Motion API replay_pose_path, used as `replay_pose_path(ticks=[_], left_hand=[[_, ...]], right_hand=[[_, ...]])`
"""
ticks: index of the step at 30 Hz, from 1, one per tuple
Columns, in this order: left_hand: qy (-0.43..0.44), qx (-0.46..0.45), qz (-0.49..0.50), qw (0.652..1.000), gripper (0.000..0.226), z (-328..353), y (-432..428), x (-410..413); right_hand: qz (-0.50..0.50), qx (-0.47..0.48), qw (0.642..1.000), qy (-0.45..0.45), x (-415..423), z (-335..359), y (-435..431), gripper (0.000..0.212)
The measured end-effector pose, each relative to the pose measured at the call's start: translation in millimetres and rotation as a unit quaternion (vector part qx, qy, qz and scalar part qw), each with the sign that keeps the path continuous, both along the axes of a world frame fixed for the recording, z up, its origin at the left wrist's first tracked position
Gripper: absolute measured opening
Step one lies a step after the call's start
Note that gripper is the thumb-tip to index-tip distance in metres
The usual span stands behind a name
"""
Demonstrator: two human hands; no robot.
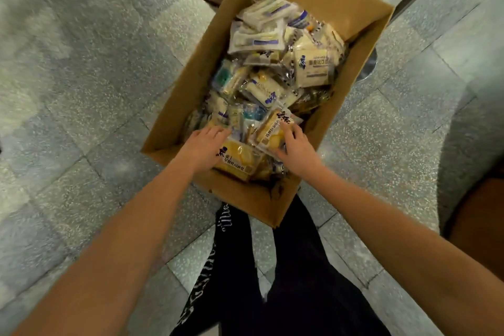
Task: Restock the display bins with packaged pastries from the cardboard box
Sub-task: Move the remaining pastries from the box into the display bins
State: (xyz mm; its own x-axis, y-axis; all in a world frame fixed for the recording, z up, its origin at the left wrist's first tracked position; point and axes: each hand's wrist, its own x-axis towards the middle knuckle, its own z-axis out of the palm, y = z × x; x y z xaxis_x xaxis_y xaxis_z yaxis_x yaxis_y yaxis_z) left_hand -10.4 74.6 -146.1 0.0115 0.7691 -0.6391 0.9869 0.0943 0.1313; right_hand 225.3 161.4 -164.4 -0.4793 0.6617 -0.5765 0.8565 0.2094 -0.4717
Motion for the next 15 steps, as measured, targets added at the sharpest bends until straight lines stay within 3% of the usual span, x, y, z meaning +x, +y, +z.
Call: replay_pose_path(ticks=[7, 12, 15], left_hand=[[-0.043, -0.03, -0.119, 0.992, 0.08, -47.2, 13.4, -14.9], [-0.06, -0.013, -0.17, 0.984, 0.08, -71.2, 10.8, -22.4], [-0.053, 0.005, -0.182, 0.982, 0.082, -77.8, 8.5, -26.3]], right_hand=[[-0.133, -0.007, 0.99, -0.04, -26.4, -41.9, -14.5, 0.079], [-0.074, 0.09, 0.991, -0.064, -34.1, -64.3, -3.8, 0.085], [-0.188, 0.028, 0.981, -0.042, -38.2, -73.9, 10.7, 0.095]])
